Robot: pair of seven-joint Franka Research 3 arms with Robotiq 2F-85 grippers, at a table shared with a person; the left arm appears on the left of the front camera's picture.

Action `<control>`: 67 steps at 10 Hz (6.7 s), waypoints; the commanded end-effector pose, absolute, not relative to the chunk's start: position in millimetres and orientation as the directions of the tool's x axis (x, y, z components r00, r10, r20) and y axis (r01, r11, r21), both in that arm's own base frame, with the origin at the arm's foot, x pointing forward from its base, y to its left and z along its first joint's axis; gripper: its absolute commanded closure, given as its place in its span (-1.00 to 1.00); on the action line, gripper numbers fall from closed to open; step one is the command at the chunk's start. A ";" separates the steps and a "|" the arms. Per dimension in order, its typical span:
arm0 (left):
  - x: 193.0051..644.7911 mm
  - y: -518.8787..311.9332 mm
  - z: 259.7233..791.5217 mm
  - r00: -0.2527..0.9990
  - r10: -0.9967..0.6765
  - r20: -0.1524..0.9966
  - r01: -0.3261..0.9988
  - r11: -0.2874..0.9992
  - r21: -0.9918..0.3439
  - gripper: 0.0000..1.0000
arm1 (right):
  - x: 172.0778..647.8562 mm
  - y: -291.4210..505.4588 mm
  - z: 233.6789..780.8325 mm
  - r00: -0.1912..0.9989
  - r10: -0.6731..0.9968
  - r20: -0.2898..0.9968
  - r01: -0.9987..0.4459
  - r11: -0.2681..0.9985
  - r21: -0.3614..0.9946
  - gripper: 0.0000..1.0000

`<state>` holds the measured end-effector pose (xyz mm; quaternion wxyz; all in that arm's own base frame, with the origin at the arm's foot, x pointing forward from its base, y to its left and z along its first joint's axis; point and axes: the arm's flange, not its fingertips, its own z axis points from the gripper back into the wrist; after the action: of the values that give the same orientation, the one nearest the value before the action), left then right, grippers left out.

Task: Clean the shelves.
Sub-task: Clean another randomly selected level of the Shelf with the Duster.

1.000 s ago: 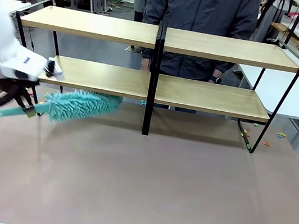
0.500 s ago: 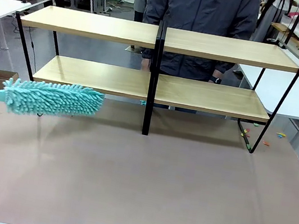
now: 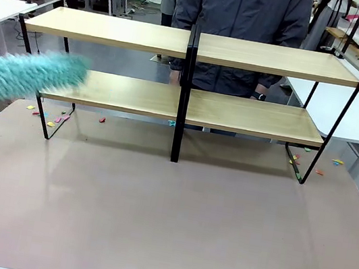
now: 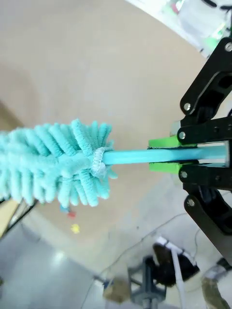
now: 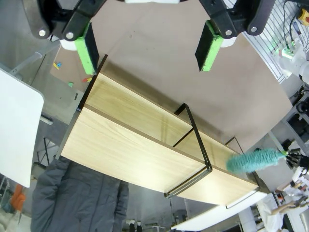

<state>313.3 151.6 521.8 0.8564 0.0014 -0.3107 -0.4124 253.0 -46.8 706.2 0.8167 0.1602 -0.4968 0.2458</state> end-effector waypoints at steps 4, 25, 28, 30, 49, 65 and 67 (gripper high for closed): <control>292.0 175.4 536.7 0.446 -0.682 0.580 0.665 0.686 0.296 0.74 | 252.9 -46.1 707.1 0.379 0.240 0.894 -0.566 0.824 0.019 -1.00; 194.6 232.6 566.8 0.180 -0.654 0.735 0.855 0.473 0.211 0.98 | 252.9 -46.1 707.1 0.379 0.240 0.894 -0.566 0.824 0.019 -1.00; 194.3 221.7 555.7 0.226 -0.709 0.668 0.868 0.458 0.193 0.74 | 252.9 -46.1 707.1 0.379 0.240 0.894 -0.566 0.824 0.019 -1.00; 194.9 187.3 538.0 0.209 -0.750 0.628 0.926 0.358 0.119 0.74 | 252.9 -46.1 707.1 0.379 0.240 0.894 -0.566 0.824 0.019 -1.00; 385.2 -14.7 373.2 0.588 -0.666 0.459 0.765 0.643 -0.047 0.74 | 252.9 -46.1 707.1 0.379 0.240 0.894 -0.566 0.824 0.019 -1.00; 390.0 -47.4 382.6 0.889 -0.237 0.391 0.212 0.971 0.106 0.74 | 252.9 -46.1 707.1 0.379 0.240 0.894 -0.566 0.824 0.019 -1.00; 376.9 -57.3 381.7 0.901 -0.264 0.345 0.201 0.957 0.209 0.74 | 252.9 -46.1 707.1 0.379 0.240 0.894 -0.566 0.824 0.019 -1.00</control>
<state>417.2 -46.6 393.5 0.9716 0.0416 -0.1954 -0.1267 253.0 -46.7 706.2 0.8167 0.1602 -0.4968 0.2459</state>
